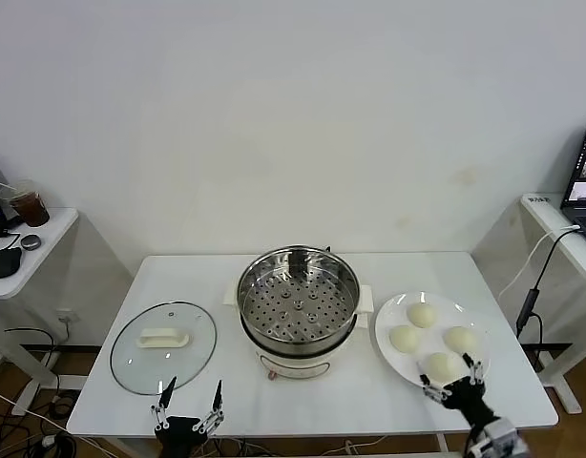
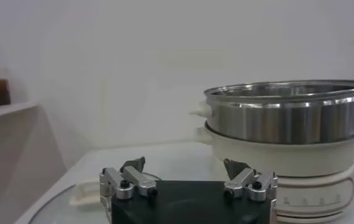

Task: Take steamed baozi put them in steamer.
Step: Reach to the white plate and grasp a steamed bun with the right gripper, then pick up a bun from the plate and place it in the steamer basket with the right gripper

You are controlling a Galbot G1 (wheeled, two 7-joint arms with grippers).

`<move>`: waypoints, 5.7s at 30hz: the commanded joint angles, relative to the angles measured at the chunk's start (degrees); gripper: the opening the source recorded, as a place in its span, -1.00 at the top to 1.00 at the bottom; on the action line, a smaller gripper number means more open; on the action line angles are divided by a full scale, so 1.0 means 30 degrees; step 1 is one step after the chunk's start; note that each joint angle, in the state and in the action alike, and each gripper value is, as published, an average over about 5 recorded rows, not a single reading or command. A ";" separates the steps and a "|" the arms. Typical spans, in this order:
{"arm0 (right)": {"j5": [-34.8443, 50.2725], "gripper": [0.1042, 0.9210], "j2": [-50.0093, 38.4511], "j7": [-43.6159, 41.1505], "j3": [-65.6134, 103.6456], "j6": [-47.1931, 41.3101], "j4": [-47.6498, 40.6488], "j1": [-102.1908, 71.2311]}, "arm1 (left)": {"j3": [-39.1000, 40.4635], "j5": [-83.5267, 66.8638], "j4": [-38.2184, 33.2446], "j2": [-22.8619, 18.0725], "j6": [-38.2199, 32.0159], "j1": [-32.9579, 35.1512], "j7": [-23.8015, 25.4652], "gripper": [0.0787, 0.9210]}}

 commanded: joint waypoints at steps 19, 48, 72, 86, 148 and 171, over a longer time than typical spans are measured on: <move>-0.8559 -0.76 -0.8562 -1.2963 -1.4835 0.1038 -1.1471 2.2120 | -0.1554 0.0830 0.0465 -0.0028 -0.0609 -0.0069 0.0513 -0.77; -0.4812 -0.76 -0.3212 -1.6067 -2.3412 -0.0616 -1.8723 2.7615 | -0.2400 0.0670 0.0440 -0.0034 -0.1052 -0.0113 0.0743 -0.77; -0.6439 -0.50 -0.1692 -1.5617 -2.3503 -0.0608 -2.0562 2.7641 | -0.2325 0.0735 0.0546 -0.0129 -0.1175 -0.0319 0.0747 -0.77; -0.4547 -0.18 -0.3185 -1.6623 -2.5555 -0.0611 -1.8491 2.9222 | -0.2288 0.0704 0.0400 -0.0063 -0.1177 -0.0263 0.0793 -0.77; -0.6471 -0.35 0.7689 -1.5032 -3.3807 1.5833 -2.2234 3.6547 | -0.3830 -0.0148 -0.0524 -0.0152 -0.1304 -0.0177 0.1130 -0.77; 0.3988 -0.76 0.0989 -1.5863 -3.6448 0.5762 -1.3104 4.2128 | -0.3936 -0.0672 -0.0869 0.0056 -0.1073 -0.0442 0.1129 -0.77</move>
